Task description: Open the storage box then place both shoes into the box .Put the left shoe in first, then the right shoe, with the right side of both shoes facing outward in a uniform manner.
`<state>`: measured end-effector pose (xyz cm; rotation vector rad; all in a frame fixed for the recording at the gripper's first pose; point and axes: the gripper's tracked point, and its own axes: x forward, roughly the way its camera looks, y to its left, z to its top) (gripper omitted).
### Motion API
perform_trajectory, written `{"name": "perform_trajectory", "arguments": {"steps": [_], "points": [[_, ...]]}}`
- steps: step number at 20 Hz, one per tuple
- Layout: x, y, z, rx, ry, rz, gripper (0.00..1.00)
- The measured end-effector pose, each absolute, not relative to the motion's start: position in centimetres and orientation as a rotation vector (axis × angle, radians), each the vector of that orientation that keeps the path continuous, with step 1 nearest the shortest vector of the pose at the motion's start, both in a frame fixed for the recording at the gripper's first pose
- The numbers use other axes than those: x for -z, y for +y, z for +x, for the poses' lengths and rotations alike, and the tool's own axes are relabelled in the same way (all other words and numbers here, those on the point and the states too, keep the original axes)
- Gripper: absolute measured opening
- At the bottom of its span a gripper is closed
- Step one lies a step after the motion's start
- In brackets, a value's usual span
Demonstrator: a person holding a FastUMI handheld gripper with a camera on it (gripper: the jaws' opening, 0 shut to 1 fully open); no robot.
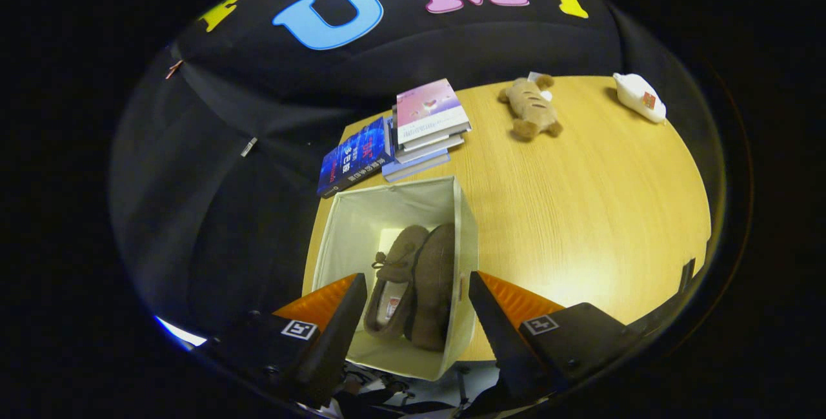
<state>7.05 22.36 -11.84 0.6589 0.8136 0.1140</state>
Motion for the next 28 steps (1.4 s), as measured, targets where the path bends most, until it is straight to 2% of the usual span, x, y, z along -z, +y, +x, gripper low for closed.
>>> {"name": "perform_trajectory", "arguments": {"steps": [8,16,21,28], "points": [[6.9,11.5,6.6,-0.009,0.486,0.434,0.99],[-1.4,1.1,4.9,0.135,0.175,0.221,0.99],[-3.5,-1.6,2.5,0.169,0.085,0.18,0.96],[-3.4,-3.3,-1.5,0.172,0.001,0.021,0.98]]}}
